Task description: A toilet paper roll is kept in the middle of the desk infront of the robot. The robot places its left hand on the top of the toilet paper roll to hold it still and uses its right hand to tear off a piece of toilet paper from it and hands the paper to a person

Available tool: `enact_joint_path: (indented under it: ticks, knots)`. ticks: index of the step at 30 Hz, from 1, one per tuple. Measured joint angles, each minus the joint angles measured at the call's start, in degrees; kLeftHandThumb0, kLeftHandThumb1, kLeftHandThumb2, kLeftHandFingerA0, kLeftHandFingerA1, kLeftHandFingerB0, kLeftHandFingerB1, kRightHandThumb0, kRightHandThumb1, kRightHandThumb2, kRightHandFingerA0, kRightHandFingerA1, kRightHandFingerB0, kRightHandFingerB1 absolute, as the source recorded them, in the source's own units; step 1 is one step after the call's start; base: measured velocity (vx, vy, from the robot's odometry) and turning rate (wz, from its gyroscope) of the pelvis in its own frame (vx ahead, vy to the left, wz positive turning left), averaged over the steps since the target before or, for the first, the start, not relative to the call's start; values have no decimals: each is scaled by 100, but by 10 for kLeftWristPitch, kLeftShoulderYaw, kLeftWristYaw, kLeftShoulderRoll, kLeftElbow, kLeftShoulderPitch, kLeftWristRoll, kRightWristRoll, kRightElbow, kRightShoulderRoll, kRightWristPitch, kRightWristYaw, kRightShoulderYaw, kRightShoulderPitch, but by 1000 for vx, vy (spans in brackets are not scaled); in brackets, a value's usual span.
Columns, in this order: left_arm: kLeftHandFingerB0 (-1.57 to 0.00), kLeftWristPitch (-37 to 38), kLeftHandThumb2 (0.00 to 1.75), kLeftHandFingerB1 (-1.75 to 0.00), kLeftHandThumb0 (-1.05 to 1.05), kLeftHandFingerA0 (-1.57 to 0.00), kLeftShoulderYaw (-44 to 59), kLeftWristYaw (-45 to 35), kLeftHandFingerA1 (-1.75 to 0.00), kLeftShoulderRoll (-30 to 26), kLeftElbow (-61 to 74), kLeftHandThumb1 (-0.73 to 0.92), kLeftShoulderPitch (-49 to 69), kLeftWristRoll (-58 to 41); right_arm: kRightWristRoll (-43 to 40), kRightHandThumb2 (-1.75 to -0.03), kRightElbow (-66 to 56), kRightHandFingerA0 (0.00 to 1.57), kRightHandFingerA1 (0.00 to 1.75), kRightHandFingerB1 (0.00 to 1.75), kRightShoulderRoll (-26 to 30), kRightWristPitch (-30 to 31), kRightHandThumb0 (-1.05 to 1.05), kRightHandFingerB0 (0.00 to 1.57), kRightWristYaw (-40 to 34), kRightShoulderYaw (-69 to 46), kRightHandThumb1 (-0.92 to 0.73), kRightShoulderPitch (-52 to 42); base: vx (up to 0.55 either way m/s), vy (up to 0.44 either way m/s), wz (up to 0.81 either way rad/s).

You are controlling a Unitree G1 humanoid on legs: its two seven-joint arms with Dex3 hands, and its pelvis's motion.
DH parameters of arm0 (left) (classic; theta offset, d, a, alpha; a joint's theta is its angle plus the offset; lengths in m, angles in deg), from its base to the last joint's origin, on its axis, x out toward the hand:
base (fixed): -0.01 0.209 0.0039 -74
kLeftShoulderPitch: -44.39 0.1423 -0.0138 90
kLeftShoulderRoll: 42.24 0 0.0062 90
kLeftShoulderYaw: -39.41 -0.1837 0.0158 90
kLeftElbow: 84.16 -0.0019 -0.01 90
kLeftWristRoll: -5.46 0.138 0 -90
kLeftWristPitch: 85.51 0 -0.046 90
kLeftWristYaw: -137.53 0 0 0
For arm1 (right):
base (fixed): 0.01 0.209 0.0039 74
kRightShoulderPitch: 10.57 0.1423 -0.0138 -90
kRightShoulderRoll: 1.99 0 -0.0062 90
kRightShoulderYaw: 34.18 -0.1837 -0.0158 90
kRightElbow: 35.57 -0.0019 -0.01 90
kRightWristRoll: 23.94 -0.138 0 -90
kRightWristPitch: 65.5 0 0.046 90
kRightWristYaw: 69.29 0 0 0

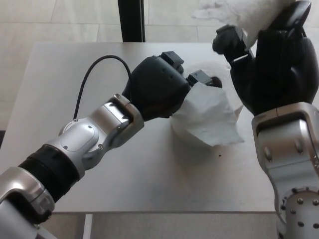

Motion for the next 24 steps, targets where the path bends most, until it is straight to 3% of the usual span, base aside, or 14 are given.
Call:
enact_joint_path:
  ticks: [1, 2, 4, 6, 10, 11, 12, 13, 14, 18, 19, 22, 23, 24]
  knots:
    - [-63, 0, 64, -55, -55, -59, -3, 3, -63, 0, -2, 80, 0, 2, -5, -79, 0, 101, 175, 175, 0, -1, -40, 73, -4, -4, -88, 4, 0, 0, 0]
    - [-65, 0, 64, -55, -54, -60, -7, 9, -62, -1, -5, 80, -1, 3, -11, -98, 0, 100, 175, 175, 0, -2, -38, 74, -11, -10, -79, 8, 0, 0, 0]
    - [-65, 0, 64, -54, -55, -60, -13, 21, -62, -2, -9, 80, -2, 6, -22, -103, 3, 102, 175, 175, 1, -4, -37, 77, -24, -23, -79, 19, 0, 0, 0]
    - [-64, 0, 63, -54, -54, -66, -18, 31, -60, -3, -12, 76, -3, 9, -32, -94, 8, 105, 175, 175, 4, -8, -40, 79, -35, -37, -85, 34, 0, 0, 0]
    - [-65, 0, 64, -53, -52, -71, -21, 46, -59, -4, -15, 79, -2, 10, -46, -105, 19, 106, 175, 175, 13, -11, -35, 81, -57, -67, -77, 83, 0, 0, 0]
    - [-65, 0, 64, -53, -53, -70, -22, 49, -61, -4, -15, 80, -2, 10, -52, -81, 21, 100, 175, 175, 15, -11, -49, 74, -62, -75, -92, 98, 0, 0, 0]
    - [-65, 0, 64, -53, -53, -70, -23, 51, -61, -4, -14, 80, -1, 10, -55, -81, 23, 100, 175, 175, 17, -11, -49, 74, -65, -82, -92, 109, 0, 0, 0]
    - [-65, 0, 64, -53, -52, -70, -25, 53, -61, -5, -14, 80, -1, 11, -61, -115, 25, 100, 175, 175, 20, -11, -34, 74, -72, -95, -70, 129, 0, 0, 0]
    - [-65, 0, 64, -53, -52, -70, -28, 56, -59, -9, -12, 81, 2, 13, -65, -128, 27, 98, 175, 175, 24, -11, -27, 72, -77, -109, -53, 148, 0, 0, 0]
    - [-65, 0, 64, -54, -53, -71, -36, 59, -60, -28, 5, 80, 17, 16, -73, -137, 41, 99, 175, 170, 87, 1, -18, 69, -67, -163, -48, 177, 0, 0, 2]
    - [-63, 0, 64, -55, -52, -69, -34, 61, -60, -31, 9, 81, 16, 16, -66, -109, 44, 100, 175, 169, 111, 5, -20, 73, -63, -165, -68, 174, 0, 0, 0]
    - [-62, 0, 64, -54, -51, -67, -28, 63, -60, -35, 18, 81, 16, 15, -46, -114, 53, 105, 175, 175, 170, 10, -19, 76, -49, -163, -63, 159, 0, 0, 0]
    - [-62, 0, 64, -55, -51, -67, -27, 63, -63, -36, 21, 80, 16, 15, -38, -108, 59, 107, 175, 155, 192, 10, -22, 89, -44, -162, -61, 152, 0, 0, 0]
    - [-63, 0, 63, -56, -50, -65, -26, 63, -65, -37, 22, 78, 16, 15, -29, -133, 65, 100, 175, 154, 216, 10, -12, 84, -37, -160, -39, 145, 0, 0, 0]
